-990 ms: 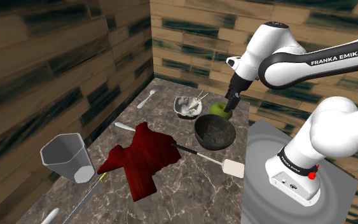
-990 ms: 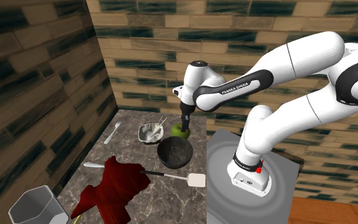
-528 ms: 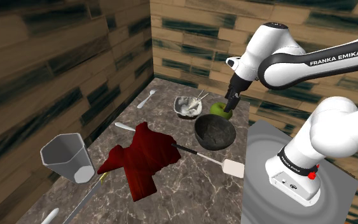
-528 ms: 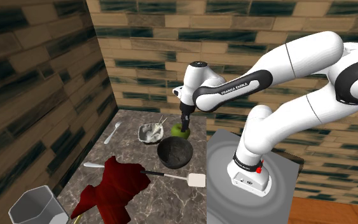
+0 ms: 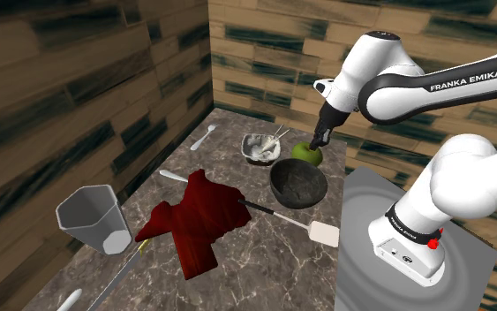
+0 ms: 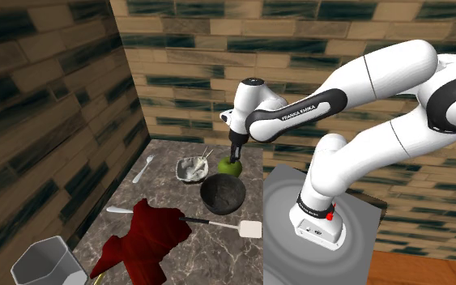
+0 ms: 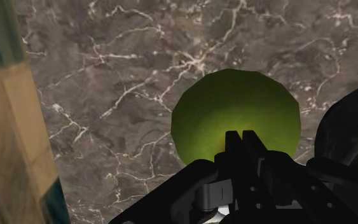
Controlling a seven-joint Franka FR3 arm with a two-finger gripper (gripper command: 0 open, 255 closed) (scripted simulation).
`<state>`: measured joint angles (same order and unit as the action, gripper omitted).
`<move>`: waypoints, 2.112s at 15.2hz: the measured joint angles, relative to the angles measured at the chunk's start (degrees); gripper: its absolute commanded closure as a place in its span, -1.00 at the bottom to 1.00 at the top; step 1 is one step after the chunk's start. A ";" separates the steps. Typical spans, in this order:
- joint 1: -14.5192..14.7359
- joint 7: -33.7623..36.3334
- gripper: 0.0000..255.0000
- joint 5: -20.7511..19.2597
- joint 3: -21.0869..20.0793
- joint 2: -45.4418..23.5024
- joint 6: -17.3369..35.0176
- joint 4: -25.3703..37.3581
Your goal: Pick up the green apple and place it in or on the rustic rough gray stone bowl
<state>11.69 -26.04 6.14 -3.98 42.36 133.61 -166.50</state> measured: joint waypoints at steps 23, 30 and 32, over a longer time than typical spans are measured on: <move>-0.65 0.67 1.00 -1.27 0.76 5.82 -18.27 12.46; -0.74 1.01 1.00 -1.53 0.90 6.01 -23.91 17.91; -0.79 1.03 1.00 -1.62 0.97 5.88 -25.18 19.31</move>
<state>10.90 -25.02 4.52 -3.01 48.24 108.43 -147.19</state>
